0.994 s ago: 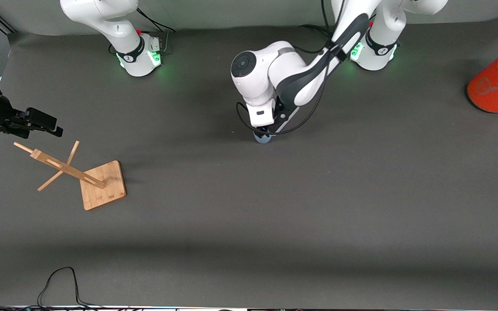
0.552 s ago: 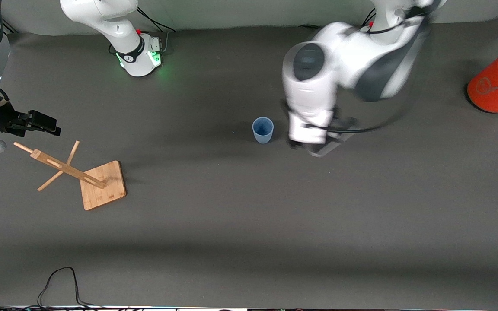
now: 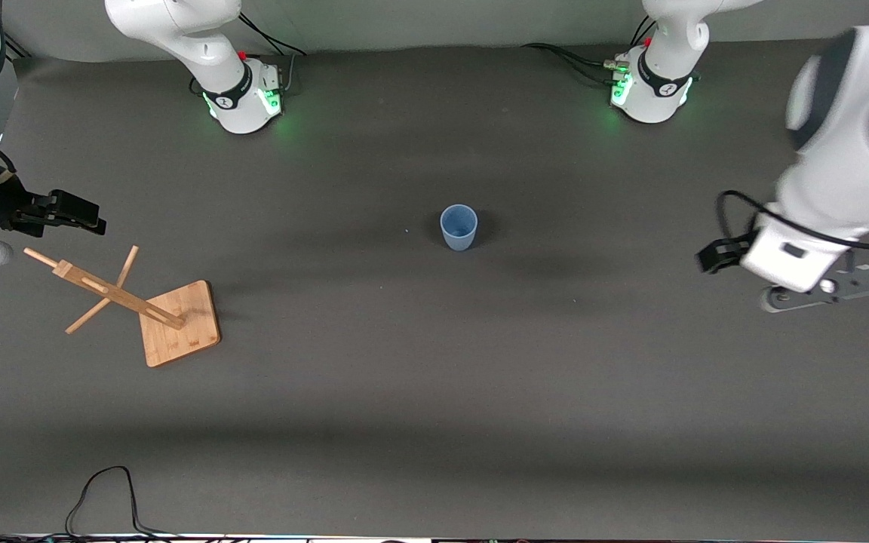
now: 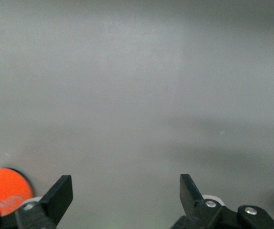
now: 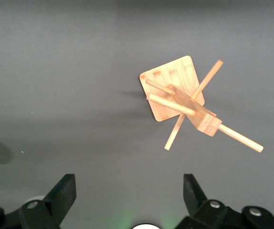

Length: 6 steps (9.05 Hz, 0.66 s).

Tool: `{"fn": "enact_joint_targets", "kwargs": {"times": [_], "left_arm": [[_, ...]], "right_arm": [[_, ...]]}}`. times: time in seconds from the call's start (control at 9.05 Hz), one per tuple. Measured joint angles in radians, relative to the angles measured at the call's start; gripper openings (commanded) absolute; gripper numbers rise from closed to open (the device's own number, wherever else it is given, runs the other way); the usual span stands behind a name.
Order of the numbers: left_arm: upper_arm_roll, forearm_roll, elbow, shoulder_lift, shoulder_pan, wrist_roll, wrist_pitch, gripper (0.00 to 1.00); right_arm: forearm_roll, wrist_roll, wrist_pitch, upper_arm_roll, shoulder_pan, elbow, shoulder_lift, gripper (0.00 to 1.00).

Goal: Rotate and upright cup with both arms

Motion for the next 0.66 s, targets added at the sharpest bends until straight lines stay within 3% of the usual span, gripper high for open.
{"fn": "enact_joint_targets", "kwargs": {"times": [0.33, 0.66], "left_arm": [[0.001, -0.154, -0.007, -0.078, 0.183, 0.318, -0.012, 1.0], [-0.008, -0.17, -0.034, -0.151, 0.194, 0.343, -0.009, 1.0]], "right_arm": [[0.0, 0.0, 0.0, 0.001, 0.0, 0.012, -0.001, 1.0], [0.0, 0.0, 0.0, 0.001, 0.0, 0.02, -0.001, 1.0]]}}
